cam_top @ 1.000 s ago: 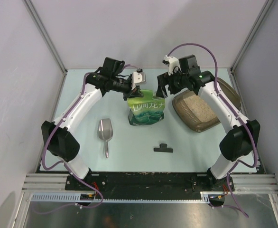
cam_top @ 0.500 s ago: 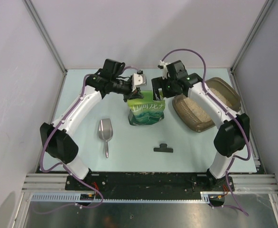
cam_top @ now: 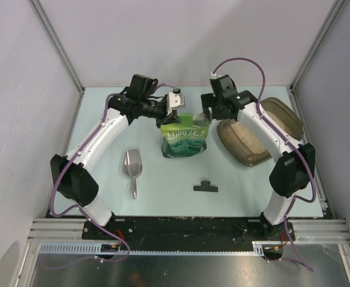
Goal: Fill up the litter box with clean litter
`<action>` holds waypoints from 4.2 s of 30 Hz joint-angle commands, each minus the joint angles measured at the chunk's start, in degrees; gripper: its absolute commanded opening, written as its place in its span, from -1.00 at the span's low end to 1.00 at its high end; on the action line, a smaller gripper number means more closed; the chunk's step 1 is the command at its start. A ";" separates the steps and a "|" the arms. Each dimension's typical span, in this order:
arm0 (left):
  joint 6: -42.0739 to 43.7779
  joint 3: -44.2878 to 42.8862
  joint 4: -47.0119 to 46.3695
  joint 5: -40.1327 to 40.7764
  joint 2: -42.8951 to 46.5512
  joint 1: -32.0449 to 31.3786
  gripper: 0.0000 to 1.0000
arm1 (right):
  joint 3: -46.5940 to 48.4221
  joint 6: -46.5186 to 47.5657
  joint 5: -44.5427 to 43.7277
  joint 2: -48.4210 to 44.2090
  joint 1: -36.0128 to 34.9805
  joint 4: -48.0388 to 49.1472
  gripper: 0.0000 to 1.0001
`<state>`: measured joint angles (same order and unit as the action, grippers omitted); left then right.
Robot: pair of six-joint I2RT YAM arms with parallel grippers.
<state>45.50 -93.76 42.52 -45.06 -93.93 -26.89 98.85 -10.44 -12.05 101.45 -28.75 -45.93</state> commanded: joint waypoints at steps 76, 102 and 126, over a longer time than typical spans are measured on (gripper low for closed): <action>-51.38 29.69 1.95 15.99 3.30 32.59 -1.00 | -1.74 24.76 25.76 -16.20 6.87 12.80 0.75; -79.59 1.74 -22.92 -3.90 11.32 34.98 -1.00 | 26.57 12.37 55.38 8.50 -7.89 14.99 0.75; -84.43 1.82 -26.26 -1.88 11.49 34.72 -1.00 | 36.24 12.02 36.85 18.08 -17.21 17.19 -0.27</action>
<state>-36.71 -92.49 19.38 -46.63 -85.84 8.14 131.13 1.91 30.26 118.58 -44.86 -30.98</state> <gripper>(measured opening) 0.009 0.570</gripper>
